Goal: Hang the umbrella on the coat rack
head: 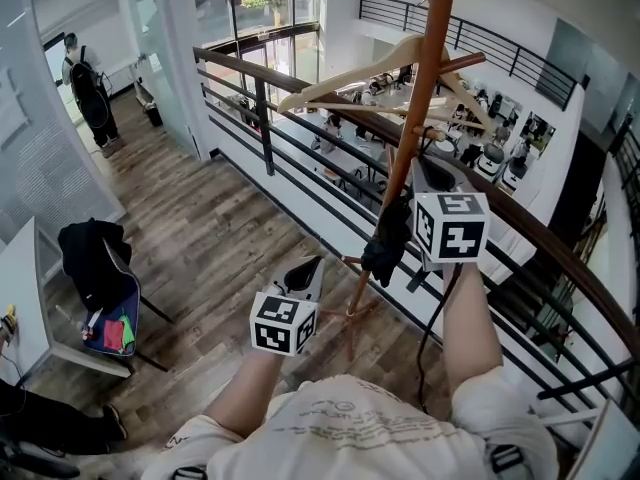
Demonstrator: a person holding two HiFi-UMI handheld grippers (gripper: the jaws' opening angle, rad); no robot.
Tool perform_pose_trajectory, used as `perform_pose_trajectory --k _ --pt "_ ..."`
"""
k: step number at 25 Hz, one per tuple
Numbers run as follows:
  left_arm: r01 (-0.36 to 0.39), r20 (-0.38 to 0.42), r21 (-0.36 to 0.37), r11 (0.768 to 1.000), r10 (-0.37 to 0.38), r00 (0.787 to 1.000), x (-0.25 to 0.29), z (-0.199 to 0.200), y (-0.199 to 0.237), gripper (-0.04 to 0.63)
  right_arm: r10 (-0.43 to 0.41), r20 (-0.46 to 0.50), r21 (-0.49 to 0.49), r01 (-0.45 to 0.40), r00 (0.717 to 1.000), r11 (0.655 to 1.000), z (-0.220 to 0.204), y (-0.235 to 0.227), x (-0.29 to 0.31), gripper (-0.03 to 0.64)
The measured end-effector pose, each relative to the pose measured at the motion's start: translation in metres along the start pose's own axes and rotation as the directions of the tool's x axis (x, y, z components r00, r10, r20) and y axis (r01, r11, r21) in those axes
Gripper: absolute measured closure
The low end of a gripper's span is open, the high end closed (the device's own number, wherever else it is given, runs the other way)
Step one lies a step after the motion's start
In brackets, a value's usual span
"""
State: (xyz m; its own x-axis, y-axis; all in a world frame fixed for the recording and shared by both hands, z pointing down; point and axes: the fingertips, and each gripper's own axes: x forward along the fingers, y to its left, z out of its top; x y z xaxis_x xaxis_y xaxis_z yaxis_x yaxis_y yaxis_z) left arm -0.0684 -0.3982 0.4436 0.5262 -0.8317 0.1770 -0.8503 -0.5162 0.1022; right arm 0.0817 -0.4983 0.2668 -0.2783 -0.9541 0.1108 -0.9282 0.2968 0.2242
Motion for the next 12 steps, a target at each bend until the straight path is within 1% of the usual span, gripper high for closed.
perform_pose_trajectory --k 5,9,12 --pt "0.000 -0.012 -0.004 1.000 0.000 1.000 0.004 -0.001 0.001 0.591 -0.018 0.000 0.022 0.018 1.000 1.000 -0.003 -0.010 0.012 0.614" --pt "-0.006 -0.016 -0.009 1.000 0.006 1.000 0.002 -0.004 0.007 0.591 -0.022 -0.016 0.024 0.022 1.000 0.999 -0.012 -0.006 0.025 0.614" --pt "-0.010 -0.013 -0.006 1.000 0.010 1.000 0.002 -0.003 0.007 0.591 -0.035 0.001 0.036 0.035 0.999 0.999 -0.017 -0.006 0.029 0.614"
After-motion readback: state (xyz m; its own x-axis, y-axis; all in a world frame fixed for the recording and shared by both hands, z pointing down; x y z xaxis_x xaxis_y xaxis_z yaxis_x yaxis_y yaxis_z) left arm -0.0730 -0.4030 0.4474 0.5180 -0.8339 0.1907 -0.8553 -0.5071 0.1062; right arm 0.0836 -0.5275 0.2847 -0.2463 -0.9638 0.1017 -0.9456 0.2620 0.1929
